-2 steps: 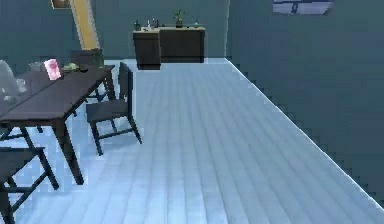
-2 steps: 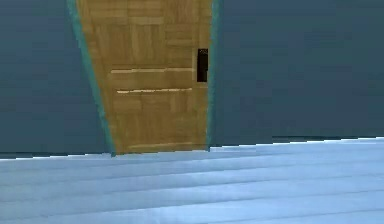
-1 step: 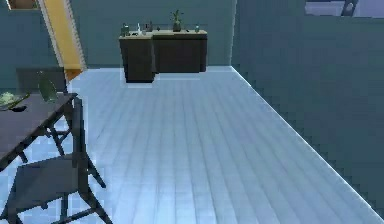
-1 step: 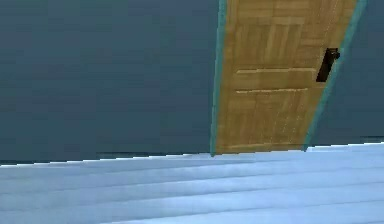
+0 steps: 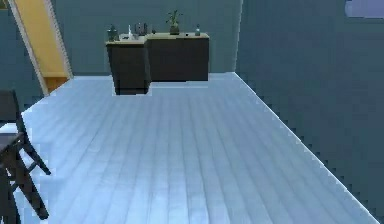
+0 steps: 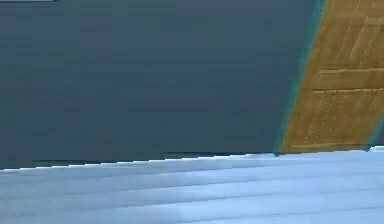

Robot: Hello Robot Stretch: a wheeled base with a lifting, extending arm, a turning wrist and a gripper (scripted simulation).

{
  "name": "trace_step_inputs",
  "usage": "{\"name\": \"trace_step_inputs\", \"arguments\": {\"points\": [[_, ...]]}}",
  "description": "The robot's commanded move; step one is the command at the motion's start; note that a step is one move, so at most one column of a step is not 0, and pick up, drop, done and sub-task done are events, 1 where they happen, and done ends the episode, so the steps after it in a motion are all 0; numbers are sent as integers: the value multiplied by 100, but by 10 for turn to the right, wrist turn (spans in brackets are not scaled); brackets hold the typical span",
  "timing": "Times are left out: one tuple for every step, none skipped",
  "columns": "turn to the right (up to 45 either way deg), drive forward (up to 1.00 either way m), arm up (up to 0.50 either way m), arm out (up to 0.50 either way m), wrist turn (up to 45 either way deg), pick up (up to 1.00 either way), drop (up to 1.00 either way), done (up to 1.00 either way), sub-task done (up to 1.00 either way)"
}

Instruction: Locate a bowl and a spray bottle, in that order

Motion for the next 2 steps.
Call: {"name": "trace_step_inputs", "arguments": {"points": [[-30, 0, 0, 0, 0, 0, 0, 0, 0], [0, 80, 0, 0, 0, 0, 0, 0, 0]]}}
